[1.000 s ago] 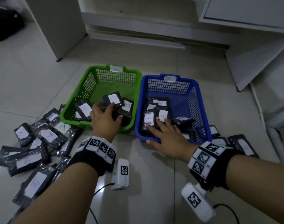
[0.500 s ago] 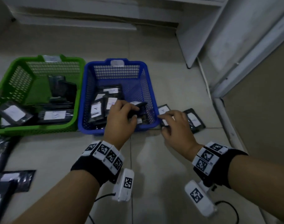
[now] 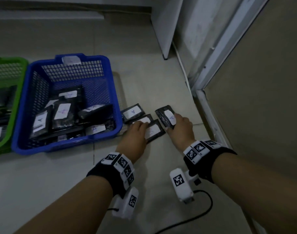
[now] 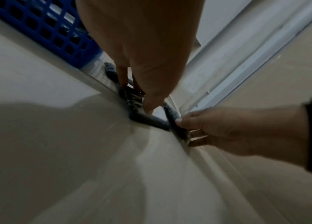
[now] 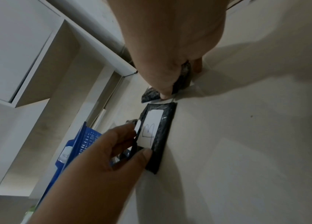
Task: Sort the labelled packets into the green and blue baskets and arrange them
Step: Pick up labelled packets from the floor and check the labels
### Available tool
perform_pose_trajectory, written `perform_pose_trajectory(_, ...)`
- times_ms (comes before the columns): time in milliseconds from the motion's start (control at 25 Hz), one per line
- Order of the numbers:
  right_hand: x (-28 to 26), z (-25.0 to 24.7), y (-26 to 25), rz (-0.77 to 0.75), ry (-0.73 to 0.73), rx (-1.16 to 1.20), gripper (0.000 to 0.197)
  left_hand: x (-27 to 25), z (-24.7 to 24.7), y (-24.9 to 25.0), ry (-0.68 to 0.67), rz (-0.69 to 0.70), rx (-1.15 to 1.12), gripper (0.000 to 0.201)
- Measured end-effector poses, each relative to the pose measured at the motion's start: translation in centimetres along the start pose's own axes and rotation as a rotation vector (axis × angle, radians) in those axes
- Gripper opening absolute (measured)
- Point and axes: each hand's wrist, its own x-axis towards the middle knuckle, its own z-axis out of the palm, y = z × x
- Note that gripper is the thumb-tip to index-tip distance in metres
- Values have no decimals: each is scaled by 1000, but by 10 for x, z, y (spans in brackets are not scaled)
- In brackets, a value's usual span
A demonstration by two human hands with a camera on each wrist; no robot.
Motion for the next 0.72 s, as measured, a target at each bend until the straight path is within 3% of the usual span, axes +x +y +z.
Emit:
perform_pose_trajectory(80, 0, -2, 0, 27, 24, 37, 72, 3, 2, -4, -31, -68, 31, 60)
perform_pose_trajectory(160, -2, -4, -3, 62, 4, 140, 77, 2, -2, -4, -39, -159, -80, 67)
perform_pose_trajectory(280, -8, -4, -10, 114, -59, 281, 59, -7, -8, -1, -53, -240, -136, 48)
perform_pose_trajectory(400, -19, -6, -20, 95, -1, 464, 42, -27, -21, 6, 55, -204, -248, 20)
perform_pose_trajectory(600, -32, -16, -64, -3, 36, 681, 31, -55, -70, 4, 228, -228, -467, 19)
perform_pose_trajectory(720, -36, -21, -105, -67, 3, 775, 30, -65, -105, -15, 399, -256, -513, 14)
